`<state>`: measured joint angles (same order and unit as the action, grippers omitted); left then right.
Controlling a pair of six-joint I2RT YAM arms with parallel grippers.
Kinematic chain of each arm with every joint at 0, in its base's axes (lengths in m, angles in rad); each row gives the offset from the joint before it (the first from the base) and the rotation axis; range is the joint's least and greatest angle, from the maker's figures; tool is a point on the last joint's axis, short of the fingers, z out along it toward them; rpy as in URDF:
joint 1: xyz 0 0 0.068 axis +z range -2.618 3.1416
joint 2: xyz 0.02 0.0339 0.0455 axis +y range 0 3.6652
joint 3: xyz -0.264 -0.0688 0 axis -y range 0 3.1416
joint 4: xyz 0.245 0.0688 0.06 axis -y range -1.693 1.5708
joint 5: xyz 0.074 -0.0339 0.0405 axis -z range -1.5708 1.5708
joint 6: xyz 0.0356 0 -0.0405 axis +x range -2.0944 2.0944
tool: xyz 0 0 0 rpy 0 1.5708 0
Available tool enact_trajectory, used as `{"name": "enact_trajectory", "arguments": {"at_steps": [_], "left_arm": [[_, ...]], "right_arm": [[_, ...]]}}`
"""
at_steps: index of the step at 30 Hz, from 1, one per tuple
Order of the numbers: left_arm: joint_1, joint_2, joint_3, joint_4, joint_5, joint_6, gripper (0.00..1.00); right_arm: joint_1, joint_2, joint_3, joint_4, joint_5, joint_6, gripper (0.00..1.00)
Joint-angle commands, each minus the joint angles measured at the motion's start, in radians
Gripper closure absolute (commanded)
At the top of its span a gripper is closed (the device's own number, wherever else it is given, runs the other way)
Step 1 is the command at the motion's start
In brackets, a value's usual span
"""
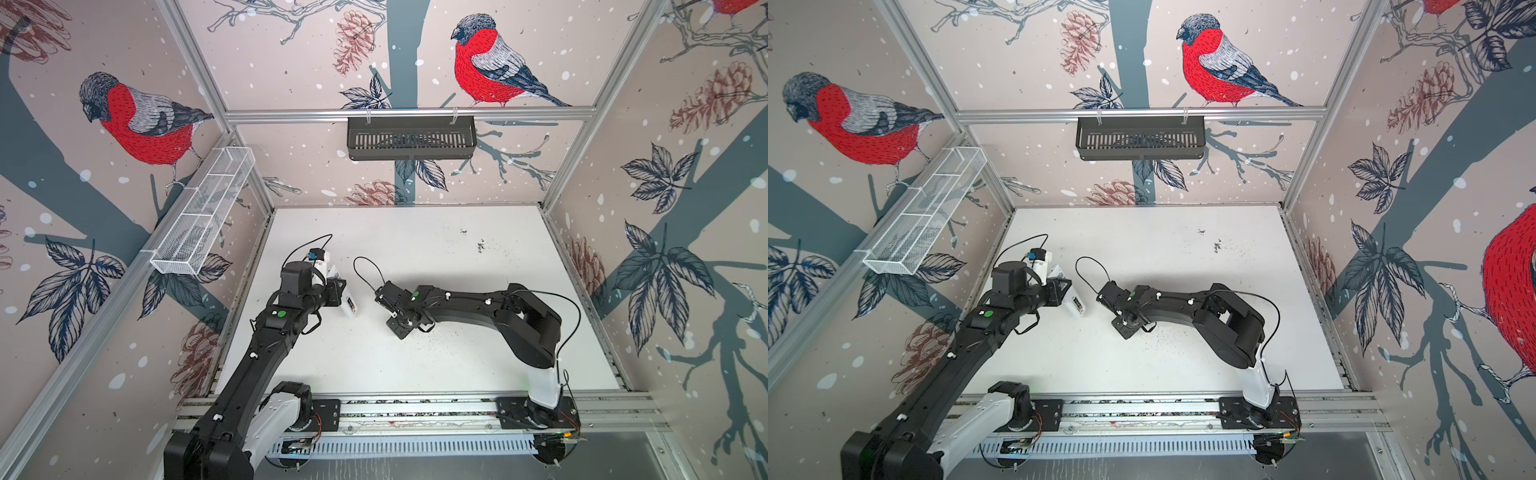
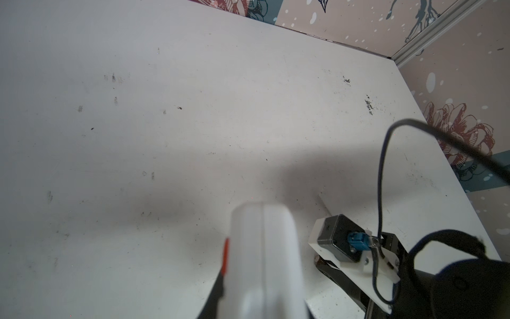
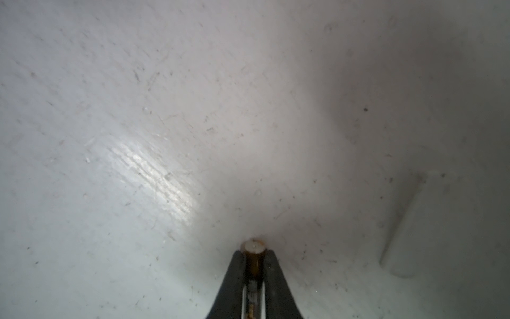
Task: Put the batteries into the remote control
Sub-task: 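Carry the battery toward the remote held by the left gripper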
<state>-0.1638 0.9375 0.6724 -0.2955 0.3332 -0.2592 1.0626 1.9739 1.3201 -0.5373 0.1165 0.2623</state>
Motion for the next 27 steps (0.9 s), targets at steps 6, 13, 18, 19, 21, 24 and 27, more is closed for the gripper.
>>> {"name": "enact_trajectory", "arguments": {"at_steps": [6, 13, 18, 19, 21, 24, 27], "left_arm": [[-0.002, 0.018, -0.034, 0.157, 0.310, -0.033, 1.00], [-0.002, 0.020, -0.076, 0.349, 0.571, -0.145, 1.00], [-0.002, 0.017, -0.120, 0.514, 0.696, -0.263, 1.00], [-0.003, 0.025, -0.126, 0.548, 0.720, -0.290, 1.00], [-0.003, 0.046, -0.135, 0.605, 0.763, -0.346, 1.00], [-0.002, 0.073, -0.143, 0.667, 0.805, -0.401, 1.00], [-0.003, 0.082, -0.155, 0.734, 0.827, -0.455, 1.00]], "right_arm": [[-0.009, -0.183, -0.131, 0.209, -0.031, -0.028, 0.86], [-0.011, -0.454, -0.374, 0.565, -0.159, -0.067, 0.86], [0.008, -0.619, -0.528, 0.812, -0.228, -0.093, 0.86], [0.013, -0.645, -0.550, 0.849, -0.238, -0.100, 0.86], [0.020, -0.688, -0.582, 0.906, -0.272, -0.115, 0.86], [0.035, -0.730, -0.620, 0.976, -0.302, -0.139, 0.86], [0.044, -0.765, -0.647, 1.029, -0.317, -0.156, 0.86]]}}
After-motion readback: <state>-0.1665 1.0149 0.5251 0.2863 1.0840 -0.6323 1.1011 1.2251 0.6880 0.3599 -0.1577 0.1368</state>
